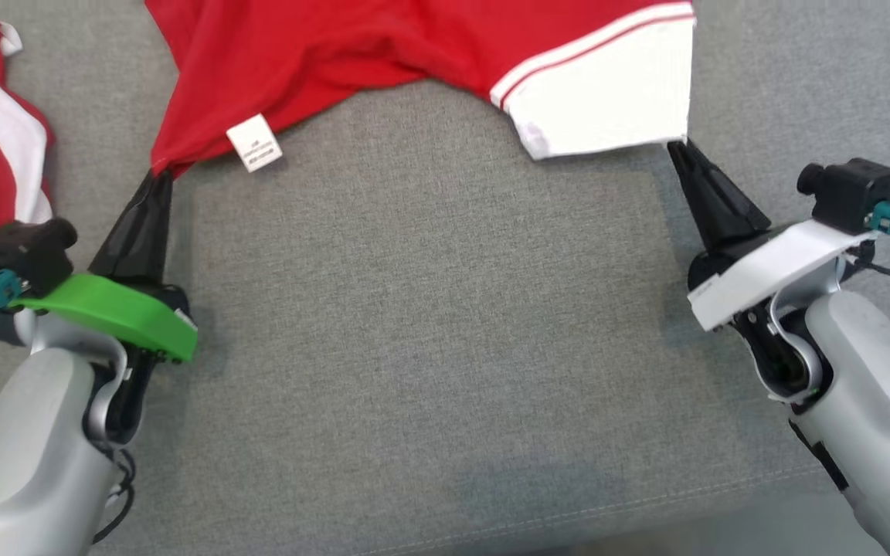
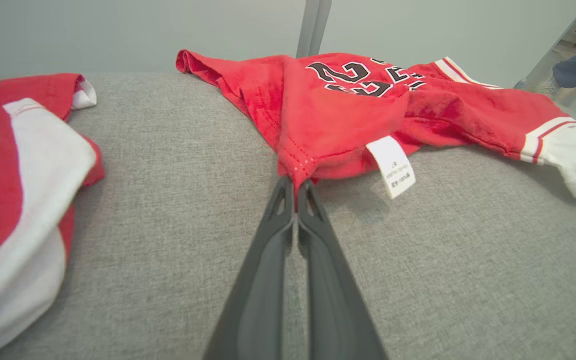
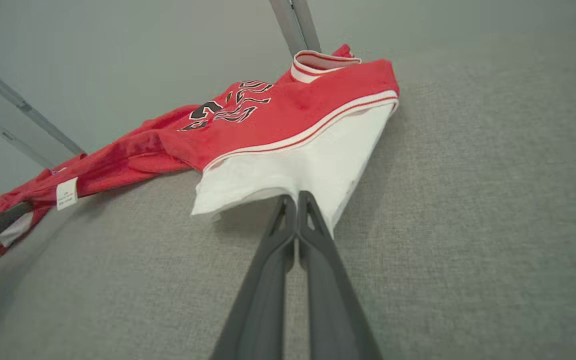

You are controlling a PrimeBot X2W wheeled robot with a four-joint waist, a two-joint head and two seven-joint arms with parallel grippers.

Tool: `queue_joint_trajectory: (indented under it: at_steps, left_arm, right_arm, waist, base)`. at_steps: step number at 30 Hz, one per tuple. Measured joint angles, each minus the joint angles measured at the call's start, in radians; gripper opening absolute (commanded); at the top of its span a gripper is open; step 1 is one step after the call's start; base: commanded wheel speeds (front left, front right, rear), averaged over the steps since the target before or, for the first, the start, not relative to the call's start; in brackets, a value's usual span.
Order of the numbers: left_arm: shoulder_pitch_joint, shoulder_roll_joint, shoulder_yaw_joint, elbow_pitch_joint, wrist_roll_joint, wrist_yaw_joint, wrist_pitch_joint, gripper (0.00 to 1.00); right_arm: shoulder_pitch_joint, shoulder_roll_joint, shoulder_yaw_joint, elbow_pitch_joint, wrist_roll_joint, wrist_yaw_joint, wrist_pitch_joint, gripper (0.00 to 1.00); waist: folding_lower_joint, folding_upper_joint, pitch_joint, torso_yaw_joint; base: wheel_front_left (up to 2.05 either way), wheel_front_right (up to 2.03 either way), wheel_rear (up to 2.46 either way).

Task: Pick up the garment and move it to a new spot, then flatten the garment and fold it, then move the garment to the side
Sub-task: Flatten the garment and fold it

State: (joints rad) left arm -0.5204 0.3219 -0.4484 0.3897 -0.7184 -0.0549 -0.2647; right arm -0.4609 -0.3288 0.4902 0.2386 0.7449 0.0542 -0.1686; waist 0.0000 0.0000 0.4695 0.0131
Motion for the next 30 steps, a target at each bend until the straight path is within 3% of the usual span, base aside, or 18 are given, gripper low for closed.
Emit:
queue_joint_trajectory:
  at_steps: [7, 14, 20, 30]
  left_arm:
    - [0.083, 0.085, -0.013, -0.006, 0.041, -0.035, 0.009, 0.00]
    - [0.158, 0.100, -0.037, -0.020, 0.044, -0.050, 0.009, 0.00]
    - [0.244, 0.136, -0.045, -0.025, 0.047, -0.052, 0.009, 0.00]
    - [0.383, 0.129, -0.047, -0.068, 0.044, -0.052, 0.009, 0.00]
  right_arm:
    - [0.042, -0.097, 0.023, 0.026, -0.086, 0.008, -0.026, 0.00]
    - [0.144, -0.177, 0.035, 0.021, -0.089, 0.009, -0.002, 0.00]
    - [0.274, -0.195, 0.072, -0.007, -0.055, 0.019, 0.063, 0.00]
    - [0.426, -0.203, 0.077, -0.057, -0.017, 0.004, 0.071, 0.00]
  waist:
    - [0.0000, 0.0000, -0.090, -0.001]
    - [-0.0001, 0.0000, -0.173, 0.005]
    - [-0.0001, 0.0000, -0.230, 0.017]
    - [-0.0001, 0.0000, -0.270, 0.008]
  base:
    - [0.00, 0.00, 0.00]
    - [0.00, 0.00, 0.00]
    - [0.00, 0.00, 0.00]
    - [0.00, 0.00, 0.00]
